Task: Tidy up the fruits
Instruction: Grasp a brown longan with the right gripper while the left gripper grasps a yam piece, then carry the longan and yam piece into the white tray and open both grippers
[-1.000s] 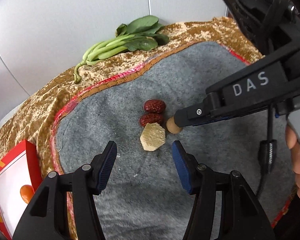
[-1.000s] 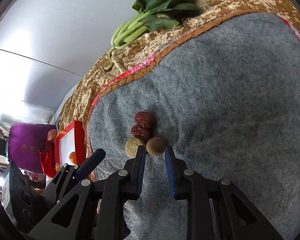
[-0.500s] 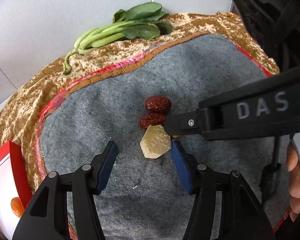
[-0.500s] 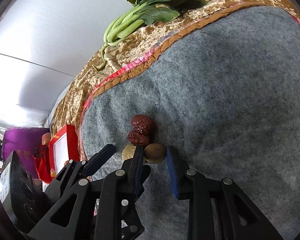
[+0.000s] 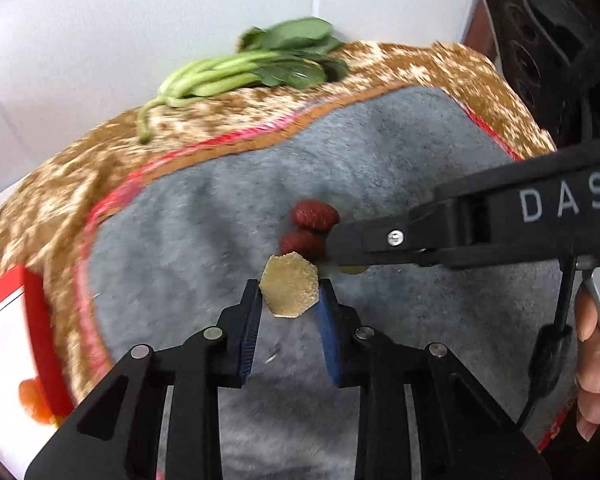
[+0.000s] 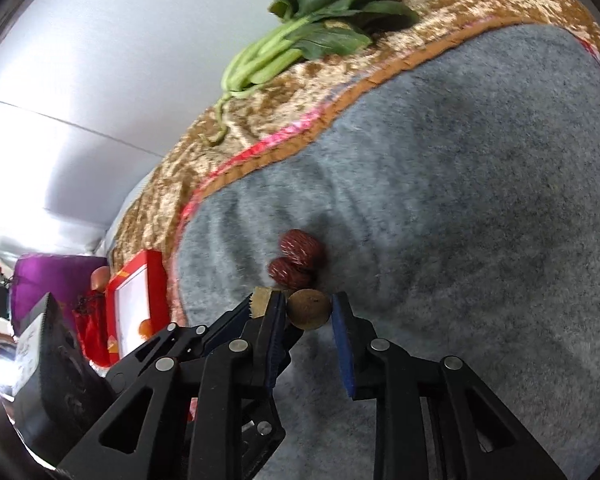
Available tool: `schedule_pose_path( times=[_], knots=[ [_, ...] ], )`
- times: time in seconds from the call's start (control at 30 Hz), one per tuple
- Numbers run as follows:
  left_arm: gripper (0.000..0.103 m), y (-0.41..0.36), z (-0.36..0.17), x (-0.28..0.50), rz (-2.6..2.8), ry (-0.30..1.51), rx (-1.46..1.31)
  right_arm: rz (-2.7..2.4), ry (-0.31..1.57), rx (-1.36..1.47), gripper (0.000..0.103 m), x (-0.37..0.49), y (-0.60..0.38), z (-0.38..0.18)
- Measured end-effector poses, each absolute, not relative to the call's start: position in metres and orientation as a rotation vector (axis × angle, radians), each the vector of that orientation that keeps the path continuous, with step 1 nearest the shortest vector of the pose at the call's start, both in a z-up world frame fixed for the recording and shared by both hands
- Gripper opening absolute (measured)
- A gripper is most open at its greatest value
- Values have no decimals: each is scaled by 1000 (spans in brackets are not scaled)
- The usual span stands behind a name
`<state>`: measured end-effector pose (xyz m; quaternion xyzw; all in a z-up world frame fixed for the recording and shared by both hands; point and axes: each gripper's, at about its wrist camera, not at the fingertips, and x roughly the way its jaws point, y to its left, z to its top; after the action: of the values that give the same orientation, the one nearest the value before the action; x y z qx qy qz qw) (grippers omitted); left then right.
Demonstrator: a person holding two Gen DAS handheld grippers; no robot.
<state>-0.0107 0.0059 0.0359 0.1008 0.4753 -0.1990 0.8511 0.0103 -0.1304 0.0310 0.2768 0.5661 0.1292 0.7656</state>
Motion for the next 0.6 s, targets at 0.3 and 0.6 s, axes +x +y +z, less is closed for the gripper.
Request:
schedule_pose_path(
  times=[0.3, 0.6],
  knots=[
    [25, 90, 86, -44, -184, 950, 120, 491, 1189, 536, 24, -2, -66, 53],
    [26, 202, 103, -105, 149, 897, 54, 759, 1124, 386, 24, -31, 30, 71]
  ],
)
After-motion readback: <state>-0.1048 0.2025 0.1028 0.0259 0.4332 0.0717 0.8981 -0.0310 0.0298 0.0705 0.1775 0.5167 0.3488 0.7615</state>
